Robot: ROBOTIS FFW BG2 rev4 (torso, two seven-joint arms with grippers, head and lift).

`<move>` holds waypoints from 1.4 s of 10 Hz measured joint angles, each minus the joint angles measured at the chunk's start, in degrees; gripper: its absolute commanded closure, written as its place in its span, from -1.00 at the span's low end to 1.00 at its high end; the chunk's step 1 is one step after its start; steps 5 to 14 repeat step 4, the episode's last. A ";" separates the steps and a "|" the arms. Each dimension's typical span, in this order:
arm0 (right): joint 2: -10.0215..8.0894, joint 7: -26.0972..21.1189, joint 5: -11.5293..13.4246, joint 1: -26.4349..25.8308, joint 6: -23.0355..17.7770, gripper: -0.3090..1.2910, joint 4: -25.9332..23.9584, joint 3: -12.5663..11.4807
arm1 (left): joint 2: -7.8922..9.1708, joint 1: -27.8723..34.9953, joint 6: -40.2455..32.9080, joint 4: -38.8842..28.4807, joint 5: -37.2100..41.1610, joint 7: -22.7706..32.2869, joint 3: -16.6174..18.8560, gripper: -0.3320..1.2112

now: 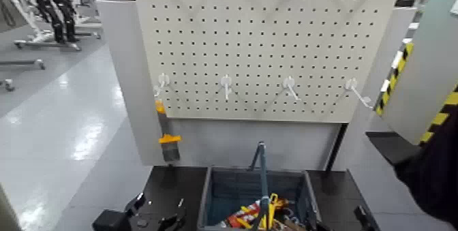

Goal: Put the yellow roller into the crate.

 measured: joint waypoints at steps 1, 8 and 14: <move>0.01 -1.04 0.91 0.42 -0.47 -0.46 0.02 0.53 | 0.00 0.05 -0.08 0.00 0.04 0.00 0.04 -0.43; 0.11 -2.52 1.38 0.57 -1.36 -0.46 0.63 1.51 | 0.09 0.24 -0.24 -0.16 0.08 0.19 0.07 -0.43; 0.11 -2.52 1.38 0.57 -1.36 -0.46 0.63 1.51 | 0.09 0.24 -0.24 -0.16 0.08 0.19 0.07 -0.43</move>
